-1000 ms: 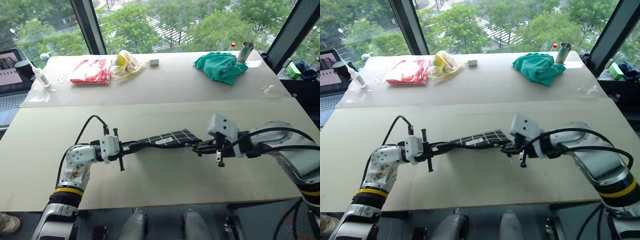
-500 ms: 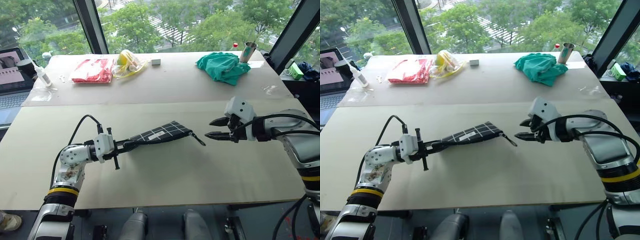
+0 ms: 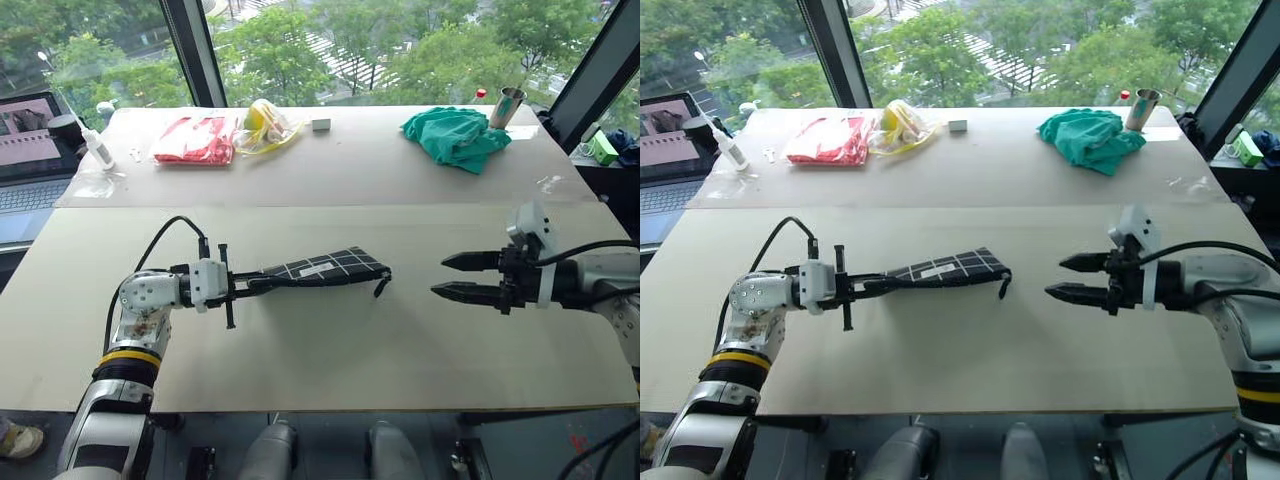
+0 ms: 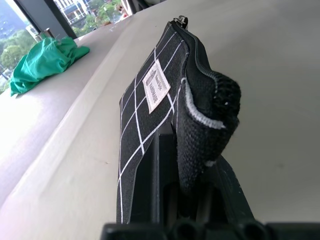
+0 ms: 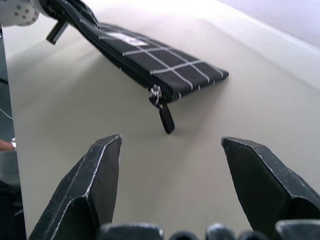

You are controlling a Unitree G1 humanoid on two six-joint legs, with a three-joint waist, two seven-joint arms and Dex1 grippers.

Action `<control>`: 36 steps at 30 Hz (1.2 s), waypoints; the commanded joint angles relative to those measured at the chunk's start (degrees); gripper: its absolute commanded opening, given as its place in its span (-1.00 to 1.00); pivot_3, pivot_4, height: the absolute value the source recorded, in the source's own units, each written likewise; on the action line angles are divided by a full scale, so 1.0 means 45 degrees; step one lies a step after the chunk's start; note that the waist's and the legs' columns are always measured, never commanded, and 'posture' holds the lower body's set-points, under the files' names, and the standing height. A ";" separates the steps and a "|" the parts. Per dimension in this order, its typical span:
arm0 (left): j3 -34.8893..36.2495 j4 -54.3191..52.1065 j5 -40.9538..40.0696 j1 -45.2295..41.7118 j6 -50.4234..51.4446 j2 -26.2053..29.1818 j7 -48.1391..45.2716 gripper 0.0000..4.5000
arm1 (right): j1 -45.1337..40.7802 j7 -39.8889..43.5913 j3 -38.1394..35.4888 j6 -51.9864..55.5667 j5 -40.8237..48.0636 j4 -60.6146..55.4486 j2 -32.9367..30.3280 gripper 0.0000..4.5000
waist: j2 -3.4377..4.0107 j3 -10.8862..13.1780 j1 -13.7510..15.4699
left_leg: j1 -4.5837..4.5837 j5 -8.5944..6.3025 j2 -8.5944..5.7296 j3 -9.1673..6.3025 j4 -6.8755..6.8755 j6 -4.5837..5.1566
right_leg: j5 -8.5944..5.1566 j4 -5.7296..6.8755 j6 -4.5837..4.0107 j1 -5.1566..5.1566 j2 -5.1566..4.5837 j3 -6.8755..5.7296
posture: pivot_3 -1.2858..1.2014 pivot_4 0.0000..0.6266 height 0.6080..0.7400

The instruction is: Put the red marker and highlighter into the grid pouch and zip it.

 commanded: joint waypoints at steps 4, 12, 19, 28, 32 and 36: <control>-0.0547 0.2471 -0.0278 -0.1937 -0.2605 -0.0562 -0.2193 -0.84 | 0.1401 -0.0844 -0.1491 -0.0152 0.0644 -0.1902 0.0187 0.60 | -0.0007 0.0004 -0.0014 | -0.0003 0.0000 0.0000 0.0000 0.0022 0.0001 | 0.0000 0.0009 0.0000 0.0007 0.0001 -0.0008 | 0.03 -0.52 1.00; -0.2612 0.4878 -0.0178 -0.2821 -0.5338 -0.0873 -0.2208 0.41 | 0.1885 -0.1674 -0.1606 0.0040 0.1072 -0.3070 0.0321 0.61 | -0.0024 0.0013 -0.0032 | -0.0002 -0.0013 0.0000 -0.0004 0.0043 0.0022 | 0.0000 0.0006 0.0001 0.0024 0.0001 -0.0015 | 0.03 -0.52 1.00; -0.1466 0.6050 0.0007 -0.3455 -0.6630 -0.0260 -0.1811 0.98 | 0.2027 -0.1646 -0.1465 0.0149 0.1405 -0.3526 -0.0052 0.61 | -0.0031 0.0018 -0.0024 | 0.0001 -0.0028 -0.0002 -0.0018 0.0082 0.0048 | -0.0002 -0.0003 0.0006 0.0064 0.0002 -0.0034 | 0.03 -0.52 1.00; -0.0609 0.2629 -0.1626 0.0329 -0.0990 0.4363 -0.2065 0.98 | 0.1580 -0.0882 -0.0971 -0.0382 0.0878 -0.2755 -0.0794 0.61 | -0.0014 0.0029 -0.0627 | 0.0094 -0.0041 0.0018 -0.0089 -0.0025 0.0070 | -0.0003 0.0020 0.0008 0.0100 0.0013 -0.0021 | 0.03 -0.52 1.00; 0.0913 -0.1594 -0.3585 0.3193 0.5206 0.5623 -0.0324 0.98 | 0.1346 -0.0597 -0.0916 -0.0508 0.0913 -0.2403 -0.0940 0.61 | -0.0024 0.0040 -0.0493 | 0.0073 -0.0040 0.0016 -0.0119 -0.0012 0.0068 | -0.0004 -0.0013 0.0011 0.0106 0.0013 -0.0025 | 0.03 -0.52 1.00; 0.3578 -0.5594 -0.5715 0.6333 1.0964 0.5950 0.3962 0.98 | 0.1339 -0.0520 -0.0877 -0.0768 0.0788 -0.1999 -0.0853 0.61 | -0.0014 0.0041 -0.0411 | 0.0074 -0.0042 0.0064 -0.0111 -0.0017 0.0069 | -0.0007 -0.0029 0.0015 0.0085 0.0025 -0.0007 | 0.03 -0.52 1.00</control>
